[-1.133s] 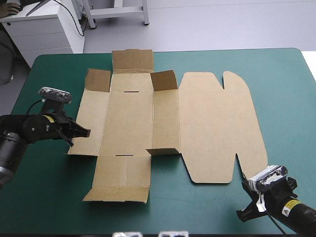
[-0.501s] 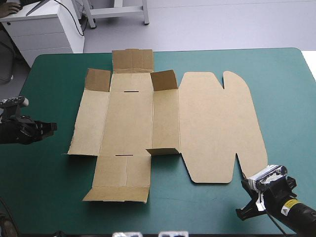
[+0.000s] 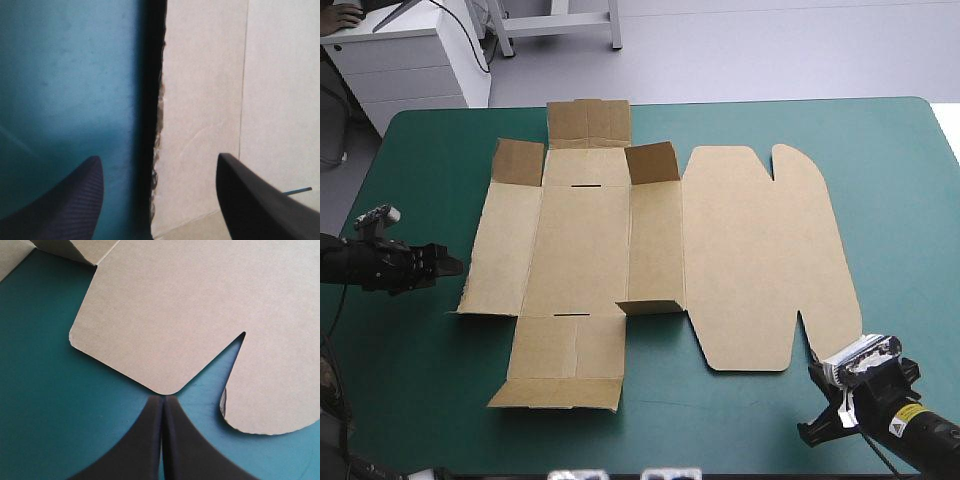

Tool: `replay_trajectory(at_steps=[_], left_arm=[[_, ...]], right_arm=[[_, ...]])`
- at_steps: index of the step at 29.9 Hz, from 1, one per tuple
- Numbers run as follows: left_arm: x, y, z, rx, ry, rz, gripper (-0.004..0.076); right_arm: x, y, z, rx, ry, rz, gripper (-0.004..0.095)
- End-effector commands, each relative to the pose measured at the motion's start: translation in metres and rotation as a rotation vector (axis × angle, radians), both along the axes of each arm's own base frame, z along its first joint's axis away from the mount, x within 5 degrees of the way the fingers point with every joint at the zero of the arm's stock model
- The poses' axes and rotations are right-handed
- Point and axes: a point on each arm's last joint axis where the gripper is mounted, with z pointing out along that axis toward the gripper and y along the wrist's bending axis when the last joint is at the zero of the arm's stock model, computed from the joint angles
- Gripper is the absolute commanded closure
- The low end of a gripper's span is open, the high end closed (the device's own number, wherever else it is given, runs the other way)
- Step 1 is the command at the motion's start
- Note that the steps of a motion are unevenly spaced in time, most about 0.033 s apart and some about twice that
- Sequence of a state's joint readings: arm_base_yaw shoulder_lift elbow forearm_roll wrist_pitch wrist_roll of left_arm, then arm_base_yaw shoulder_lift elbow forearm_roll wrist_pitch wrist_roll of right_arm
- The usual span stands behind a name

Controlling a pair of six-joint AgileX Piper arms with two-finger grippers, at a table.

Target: Fold the box

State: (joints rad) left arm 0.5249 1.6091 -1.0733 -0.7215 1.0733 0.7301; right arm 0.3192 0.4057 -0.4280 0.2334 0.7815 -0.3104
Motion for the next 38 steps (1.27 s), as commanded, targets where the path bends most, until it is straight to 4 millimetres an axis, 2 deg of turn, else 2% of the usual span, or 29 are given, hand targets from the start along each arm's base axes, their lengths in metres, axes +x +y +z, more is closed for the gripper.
replay_trajectory(at_steps=[1, 8, 15, 22, 27, 34, 38], left_arm=[[0.006, -0.001, 0.02, -0.006, -0.103, -0.005, 0.0241], [0.018, 0.004, 0.014, -0.049, -0.061, -0.052, 0.0239], [0.036, 0.01, 0.001, -0.153, 0.005, -0.147, 0.0201], [0.044, 0.003, -0.016, -0.184, 0.031, -0.204, 0.0201], [0.052, -0.02, -0.025, -0.188, 0.063, -0.278, 0.0201], [0.061, -0.063, -0.029, -0.183, 0.1, -0.402, 0.0202], [0.061, -0.073, -0.03, -0.187, 0.118, -0.411, 0.0202]], right_arm=[[0.004, 0.001, 0.013, 0.037, -0.072, -0.012, 0.0927], [0.004, 0.001, 0.013, 0.037, -0.072, -0.012, 0.0927], [0.004, 0.001, 0.013, 0.035, -0.073, -0.013, 0.0927], [0.005, 0.001, 0.013, 0.034, -0.074, -0.013, 0.0927], [0.005, 0.001, 0.013, 0.034, -0.074, -0.013, 0.0927], [0.005, 0.001, 0.013, 0.034, -0.074, -0.013, 0.0927], [0.005, 0.001, 0.013, 0.034, -0.074, -0.013, 0.0927]])
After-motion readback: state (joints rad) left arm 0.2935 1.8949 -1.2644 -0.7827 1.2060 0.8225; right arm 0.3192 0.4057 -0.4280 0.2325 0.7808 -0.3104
